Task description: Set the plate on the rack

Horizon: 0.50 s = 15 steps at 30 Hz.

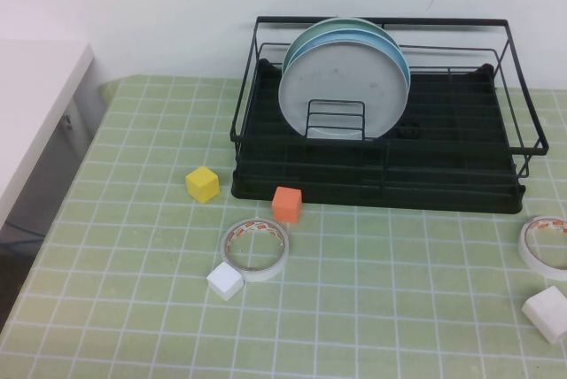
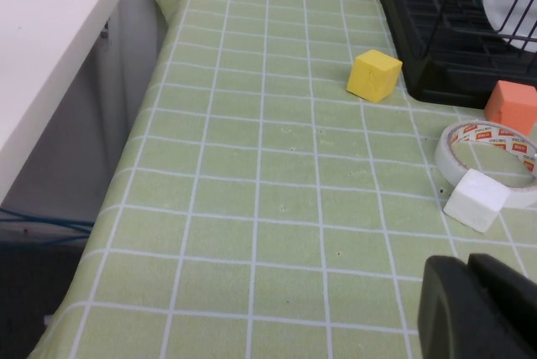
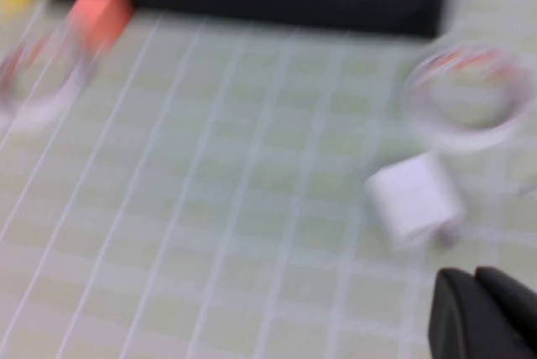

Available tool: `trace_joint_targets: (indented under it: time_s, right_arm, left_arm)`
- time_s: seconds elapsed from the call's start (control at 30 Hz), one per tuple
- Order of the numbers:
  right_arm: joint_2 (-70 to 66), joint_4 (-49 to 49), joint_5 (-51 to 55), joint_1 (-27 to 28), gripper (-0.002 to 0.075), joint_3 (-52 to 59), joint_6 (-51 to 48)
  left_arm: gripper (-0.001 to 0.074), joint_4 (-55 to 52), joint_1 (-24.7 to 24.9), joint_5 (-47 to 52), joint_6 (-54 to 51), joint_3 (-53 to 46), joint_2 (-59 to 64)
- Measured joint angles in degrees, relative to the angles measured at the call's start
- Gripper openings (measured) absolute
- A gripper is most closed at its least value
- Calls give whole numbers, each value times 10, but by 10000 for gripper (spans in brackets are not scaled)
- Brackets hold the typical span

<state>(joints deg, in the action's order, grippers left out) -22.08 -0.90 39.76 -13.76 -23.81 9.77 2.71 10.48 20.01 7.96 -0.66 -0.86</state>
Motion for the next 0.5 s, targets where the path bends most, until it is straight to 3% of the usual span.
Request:
trace_joint_targets:
  time_s: [0.17,0.5]
  right_arm:
    - [87,0,5,99,0,0,0]
    - [144,-29,9,180,0,0,-5]
  left_arm:
    - [-1,0,0,0,0,0,0]
    - [-1,0,0,0,-1,0,0]
